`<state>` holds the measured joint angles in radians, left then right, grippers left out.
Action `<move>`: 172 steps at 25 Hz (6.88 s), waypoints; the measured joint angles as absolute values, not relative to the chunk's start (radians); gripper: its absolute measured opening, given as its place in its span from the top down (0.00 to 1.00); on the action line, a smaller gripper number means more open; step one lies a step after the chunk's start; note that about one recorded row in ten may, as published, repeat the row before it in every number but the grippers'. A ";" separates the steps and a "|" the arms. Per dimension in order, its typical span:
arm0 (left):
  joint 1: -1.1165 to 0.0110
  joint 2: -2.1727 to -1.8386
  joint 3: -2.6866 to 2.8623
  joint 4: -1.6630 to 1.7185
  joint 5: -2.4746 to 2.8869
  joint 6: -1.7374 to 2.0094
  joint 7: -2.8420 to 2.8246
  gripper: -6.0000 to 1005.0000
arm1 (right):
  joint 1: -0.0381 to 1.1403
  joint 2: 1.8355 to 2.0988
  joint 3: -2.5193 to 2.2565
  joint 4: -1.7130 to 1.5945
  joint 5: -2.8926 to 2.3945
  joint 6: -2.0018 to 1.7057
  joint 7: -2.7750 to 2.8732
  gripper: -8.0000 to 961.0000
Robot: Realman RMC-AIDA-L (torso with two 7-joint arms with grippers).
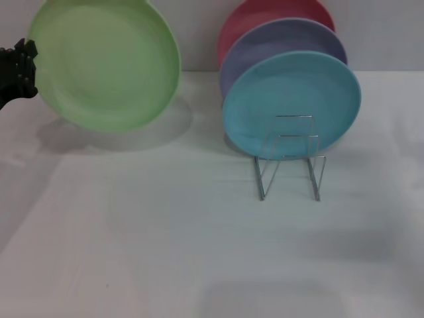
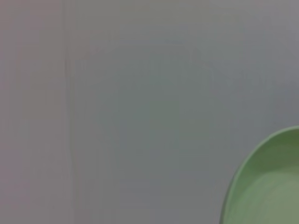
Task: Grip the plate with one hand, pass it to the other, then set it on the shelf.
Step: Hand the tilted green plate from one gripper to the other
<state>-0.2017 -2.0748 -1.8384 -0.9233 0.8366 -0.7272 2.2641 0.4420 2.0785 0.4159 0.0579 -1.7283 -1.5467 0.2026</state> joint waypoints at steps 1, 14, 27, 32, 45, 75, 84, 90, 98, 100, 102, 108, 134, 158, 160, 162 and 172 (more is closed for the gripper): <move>-0.201 -2.075 -1.838 -0.920 0.833 -0.727 2.268 0.96 | 0.429 2.079 0.402 0.084 -1.737 -1.559 0.165 0.23; -0.227 -2.043 -1.844 -0.935 0.993 -0.717 1.931 0.96 | 0.374 2.080 0.368 0.194 -1.768 -1.591 0.049 0.23; -0.255 -1.976 -1.871 -1.180 1.698 -0.877 1.041 0.95 | 0.456 2.075 0.407 0.091 -1.766 -1.542 0.121 0.23; -0.279 -2.017 -1.937 -1.314 1.998 -0.964 0.855 0.95 | 0.498 2.072 0.425 0.006 -1.766 -1.522 0.200 0.23; -0.369 -2.065 -1.891 -1.450 2.598 -0.895 0.577 0.95 | 0.537 2.055 0.428 -0.090 -1.764 -1.483 0.256 0.23; -0.086 -2.068 -1.470 -1.477 2.870 0.106 0.503 0.94 | 0.552 2.061 0.436 -0.116 -1.736 -1.442 0.295 0.23; -0.087 -2.070 -1.365 -1.162 2.815 0.527 0.220 0.94 | 0.551 2.068 0.433 -0.104 -1.736 -1.453 0.295 0.23; -0.066 -2.071 -1.260 -1.039 2.669 0.681 0.177 0.94 | 0.510 2.076 0.380 -0.048 -1.749 -1.505 0.294 0.23; -0.070 -2.070 -1.149 -0.900 2.596 0.829 0.135 0.94 | 0.445 2.077 0.272 0.054 -1.750 -1.592 0.287 0.23; -0.063 -2.071 -1.125 -0.877 2.596 0.861 0.134 0.94 | 0.419 2.078 0.220 0.098 -1.765 -1.626 0.284 0.23; -0.062 -2.071 -1.113 -0.867 2.594 0.877 0.134 0.93 | 0.414 2.078 0.207 0.109 -1.774 -1.633 0.284 0.22; -0.054 -2.071 -1.036 -0.800 2.575 1.000 0.132 0.93 | 0.389 2.079 0.185 0.164 -1.857 -1.649 0.282 0.23; -0.021 -2.079 -0.767 -0.751 2.305 1.165 0.383 0.93 | 0.564 2.081 0.221 0.455 -2.064 -1.192 0.229 0.23; -0.028 -2.078 -0.622 -0.871 2.078 1.184 0.645 0.92 | 0.671 2.084 0.303 0.499 -2.065 -0.923 0.152 0.23; -0.028 -2.079 -0.617 -0.871 2.069 1.187 0.655 0.92 | 0.673 2.085 0.304 0.499 -2.065 -0.920 0.152 0.24; -0.029 -2.078 -0.613 -0.871 2.061 1.189 0.661 0.92 | 0.677 2.086 0.306 0.499 -2.065 -0.914 0.152 0.24; -0.026 -2.078 -0.604 -0.883 2.016 1.205 0.713 0.92 | 0.682 2.089 0.318 0.499 -2.062 -0.903 0.152 0.63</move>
<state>-0.0263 -2.0785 -0.6041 -0.8826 2.0156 1.2051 0.7126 0.6823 2.0886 0.3184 0.4994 -2.0624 -0.9028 0.1518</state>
